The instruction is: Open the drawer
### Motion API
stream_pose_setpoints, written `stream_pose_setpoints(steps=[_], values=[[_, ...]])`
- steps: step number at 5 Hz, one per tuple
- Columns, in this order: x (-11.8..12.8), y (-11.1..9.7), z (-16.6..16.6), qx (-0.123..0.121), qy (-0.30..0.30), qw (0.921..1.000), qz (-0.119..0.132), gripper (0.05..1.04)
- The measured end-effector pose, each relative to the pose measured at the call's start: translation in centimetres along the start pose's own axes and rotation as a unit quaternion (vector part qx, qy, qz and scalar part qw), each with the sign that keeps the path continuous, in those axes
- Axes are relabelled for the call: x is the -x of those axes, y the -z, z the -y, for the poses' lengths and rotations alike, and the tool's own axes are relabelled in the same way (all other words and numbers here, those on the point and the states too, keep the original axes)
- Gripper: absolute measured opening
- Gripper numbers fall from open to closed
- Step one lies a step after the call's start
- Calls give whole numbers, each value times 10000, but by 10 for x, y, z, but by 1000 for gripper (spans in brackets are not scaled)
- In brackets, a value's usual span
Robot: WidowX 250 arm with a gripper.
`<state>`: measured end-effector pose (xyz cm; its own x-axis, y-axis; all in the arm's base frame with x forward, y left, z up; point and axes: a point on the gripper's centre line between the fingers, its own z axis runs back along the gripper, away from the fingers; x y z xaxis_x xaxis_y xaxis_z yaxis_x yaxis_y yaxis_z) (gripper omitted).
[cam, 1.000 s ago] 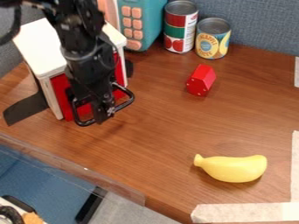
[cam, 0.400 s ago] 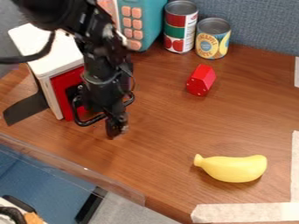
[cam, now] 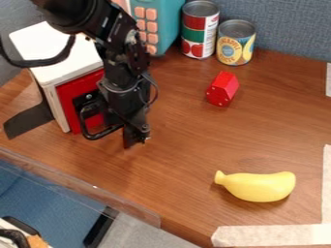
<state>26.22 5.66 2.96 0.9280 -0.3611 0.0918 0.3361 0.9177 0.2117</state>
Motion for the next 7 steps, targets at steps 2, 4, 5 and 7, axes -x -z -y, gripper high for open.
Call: stream_pose_setpoints(steps=[2,4,5,7], values=[[3,-7,27,128,211,9997,-6,161],[15,-18,63,307,480,9984,-16,127],[21,-24,78,409,560,9976,15,127],[26,-30,95,477,549,9973,-32,127]])
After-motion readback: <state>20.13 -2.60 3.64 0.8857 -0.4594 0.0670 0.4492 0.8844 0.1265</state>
